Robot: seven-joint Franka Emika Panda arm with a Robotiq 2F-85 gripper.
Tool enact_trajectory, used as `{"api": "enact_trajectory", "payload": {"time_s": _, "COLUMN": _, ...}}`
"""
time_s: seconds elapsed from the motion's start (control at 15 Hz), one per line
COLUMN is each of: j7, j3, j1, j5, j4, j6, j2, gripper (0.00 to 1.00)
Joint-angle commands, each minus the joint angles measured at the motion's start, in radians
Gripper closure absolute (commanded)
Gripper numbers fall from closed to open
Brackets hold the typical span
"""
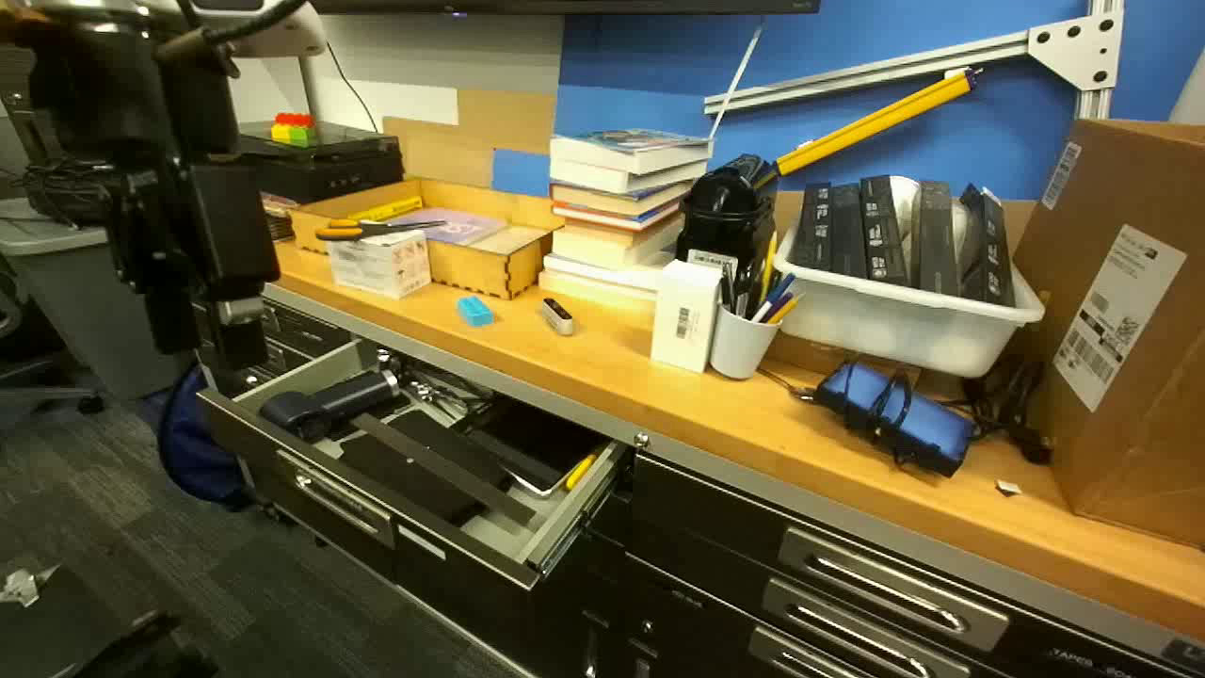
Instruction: Put the blue lego brick in the open drawer then close the drawer
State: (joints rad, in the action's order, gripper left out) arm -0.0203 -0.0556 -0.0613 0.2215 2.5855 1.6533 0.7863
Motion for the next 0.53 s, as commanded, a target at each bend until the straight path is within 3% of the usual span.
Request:
{"api": "enact_trajectory", "payload": {"time_s": 0.0, "j7": -0.010, "j3": 0.014, "j1": 0.019, "j5": 0.009, "j4": -0.004, "j6": -0.004, "j2": 0.000, "gripper": 0.00}}
{"api": "enact_trajectory", "payload": {"time_s": 0.33, "j7": -0.010, "j3": 0.014, "j1": 0.019, "j5": 0.009, "j4": -0.006, "j6": -0.004, "j2": 0.003, "gripper": 0.00}}
{"api": "enact_trajectory", "payload": {"time_s": 0.47, "j7": -0.077, "j3": -0.013, "j1": 0.011, "j5": 0.004, "j4": -0.067, "j6": 0.051, "j2": -0.115, "gripper": 0.00}}
